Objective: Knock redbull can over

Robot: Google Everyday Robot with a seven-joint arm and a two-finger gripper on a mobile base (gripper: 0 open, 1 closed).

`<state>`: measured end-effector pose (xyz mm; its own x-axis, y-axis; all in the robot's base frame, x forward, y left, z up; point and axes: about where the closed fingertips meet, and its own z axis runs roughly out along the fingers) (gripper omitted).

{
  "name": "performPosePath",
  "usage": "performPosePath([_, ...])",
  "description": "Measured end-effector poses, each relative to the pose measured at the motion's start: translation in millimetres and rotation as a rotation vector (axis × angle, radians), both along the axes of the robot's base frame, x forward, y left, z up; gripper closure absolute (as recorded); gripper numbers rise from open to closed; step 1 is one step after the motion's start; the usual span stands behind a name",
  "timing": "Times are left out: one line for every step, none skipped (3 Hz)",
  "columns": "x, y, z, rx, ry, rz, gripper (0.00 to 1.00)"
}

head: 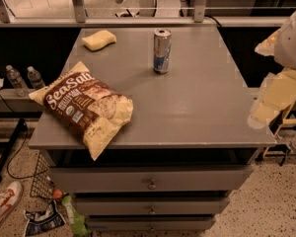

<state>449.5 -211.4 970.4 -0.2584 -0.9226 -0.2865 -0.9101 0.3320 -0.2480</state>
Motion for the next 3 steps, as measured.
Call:
performPosePath([51.3, 11.0, -9.8, 0.202, -0.055, -0.07, 0.0])
performPosePath([115.0, 22.7, -11.9, 0.445, -0.136, -0.12, 0.0])
performPosePath([166.7, 43.6, 4.9, 0.634, -0.227, -0.13, 0.0])
